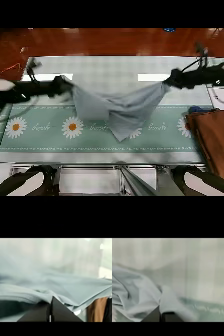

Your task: Fold the shirts.

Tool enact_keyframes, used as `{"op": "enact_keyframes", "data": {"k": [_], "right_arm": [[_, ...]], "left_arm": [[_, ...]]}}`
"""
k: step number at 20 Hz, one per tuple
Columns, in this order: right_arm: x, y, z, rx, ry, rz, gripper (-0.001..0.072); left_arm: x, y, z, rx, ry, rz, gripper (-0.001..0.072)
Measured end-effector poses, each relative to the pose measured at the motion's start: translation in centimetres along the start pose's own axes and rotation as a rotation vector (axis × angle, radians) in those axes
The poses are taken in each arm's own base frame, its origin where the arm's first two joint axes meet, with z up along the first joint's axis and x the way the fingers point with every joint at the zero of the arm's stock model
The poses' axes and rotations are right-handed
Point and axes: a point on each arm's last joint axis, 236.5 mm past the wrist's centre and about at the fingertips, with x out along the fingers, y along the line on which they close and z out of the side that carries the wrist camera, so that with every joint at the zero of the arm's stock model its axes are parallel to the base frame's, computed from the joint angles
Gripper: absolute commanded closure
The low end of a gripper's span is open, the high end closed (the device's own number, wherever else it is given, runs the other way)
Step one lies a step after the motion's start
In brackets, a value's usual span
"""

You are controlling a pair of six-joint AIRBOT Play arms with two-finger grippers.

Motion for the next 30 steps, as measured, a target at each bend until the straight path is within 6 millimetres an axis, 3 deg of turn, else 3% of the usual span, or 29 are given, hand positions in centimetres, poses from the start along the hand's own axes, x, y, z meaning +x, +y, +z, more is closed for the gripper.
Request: {"op": "enact_keyframes", "data": {"k": [3, 5, 6, 8, 11, 14, 16, 19, 22, 24, 26, 30], "right_arm": [[-8.8, 6.5, 6.0, -0.152, -0.252, 0.033, 0.0683], [-15.3, 11.1, 8.0, -0.260, -0.408, 0.052, 0.0683], [-18.7, 13.5, 8.3, -0.317, -0.486, 0.059, 0.0684], [-24.9, 17.6, 7.7, -0.419, -0.621, 0.067, 0.0683], [-32.4, 22.0, 4.5, -0.544, -0.781, 0.054, 0.0683], [-36.9, 23.3, 0.7, -0.614, -0.866, -0.015, 0.0683], [-38.4, 23.0, -1.7, -0.631, -0.876, -0.071, 0.0683], [-38.8, 21.6, -4.5, -0.629, -0.827, -0.147, 0.0683], [-37.8, 20.3, -5.9, -0.605, -0.760, -0.178, 0.0683], [-35.8, 18.8, -6.0, -0.571, -0.687, -0.185, 0.0683], [-32.5, 17.3, -5.9, -0.533, -0.586, -0.159, 0.0683], [-23.1, 13.0, -4.0, -0.419, -0.384, -0.078, 0.0683]], "left_arm": [[-8.4, -11.4, 9.7, 0.261, -0.248, -0.106, 0.0689], [-15.0, -18.3, 13.0, 0.410, -0.403, -0.144, 0.0689], [-18.5, -21.7, 13.7, 0.490, -0.475, -0.156, 0.0689], [-24.6, -27.4, 13.2, 0.632, -0.597, -0.164, 0.0689], [-31.5, -32.9, 10.4, 0.797, -0.753, -0.115, 0.0689], [-35.0, -36.4, 6.3, 0.917, -0.846, -0.055, 0.0689], [-36.2, -37.9, 3.6, 0.981, -0.881, -0.016, 0.0689], [-37.1, -38.5, 0.3, 1.035, -0.891, 0.048, 0.0689], [-37.7, -35.8, -1.1, 1.018, -0.850, 0.169, 0.0689], [-36.7, -32.0, -0.9, 0.960, -0.763, 0.262, 0.0689], [-34.3, -27.5, -0.1, 0.880, -0.647, 0.338, 0.0689], [-25.9, -17.6, 2.7, 0.708, -0.423, 0.429, 0.0689]]}}
